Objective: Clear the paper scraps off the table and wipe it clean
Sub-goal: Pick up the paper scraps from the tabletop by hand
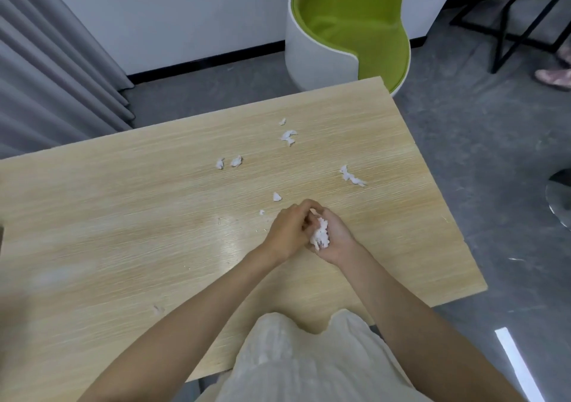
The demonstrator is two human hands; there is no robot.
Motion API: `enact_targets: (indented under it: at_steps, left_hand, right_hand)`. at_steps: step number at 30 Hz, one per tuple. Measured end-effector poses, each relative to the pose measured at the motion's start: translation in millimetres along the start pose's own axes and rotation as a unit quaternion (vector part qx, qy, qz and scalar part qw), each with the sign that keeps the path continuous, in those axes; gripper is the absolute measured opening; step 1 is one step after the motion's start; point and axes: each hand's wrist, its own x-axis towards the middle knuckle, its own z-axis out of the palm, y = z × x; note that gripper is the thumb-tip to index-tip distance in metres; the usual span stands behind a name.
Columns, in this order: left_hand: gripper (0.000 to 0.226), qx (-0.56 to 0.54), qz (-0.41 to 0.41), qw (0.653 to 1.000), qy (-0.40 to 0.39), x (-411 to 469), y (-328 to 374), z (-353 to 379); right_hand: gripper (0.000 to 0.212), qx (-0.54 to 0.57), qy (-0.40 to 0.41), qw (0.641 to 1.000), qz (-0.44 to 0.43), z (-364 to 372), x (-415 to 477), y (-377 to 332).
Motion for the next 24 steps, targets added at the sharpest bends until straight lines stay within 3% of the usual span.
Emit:
enact_targets:
  at_steps: [3, 6, 12, 20, 24]
  left_hand:
    - [0.028, -0.035, -0.022, 0.998, 0.042, -5, -3, -19]
    - [0.021, -0.096, -0.081, 0.983, 0.131, -2, -15, -52]
    - [0.018, 0.016, -0.287, 0.917, 0.277, 55, -98, -128]
    - [0.012, 0.095, -0.284, 0.911, 0.282, 98, -124, -136]
    - [0.010, 0.065, -0.177, 0.938, 0.292, 101, -119, -131]
  right_hand:
    - [0.018, -0.060, -0.001, 0.998, 0.019, 12, 11, 0]
    - [0.012, -0.067, -0.003, 0.997, 0.044, 21, 21, -1]
    - [0.024, -0.096, -0.001, 0.993, 0.064, 43, 41, -3]
    - [0.021, -0.114, 0.009, 0.991, 0.065, 53, 61, -1]
    - [0.021, -0.097, 0.004, 0.993, 0.068, 51, 64, -6]
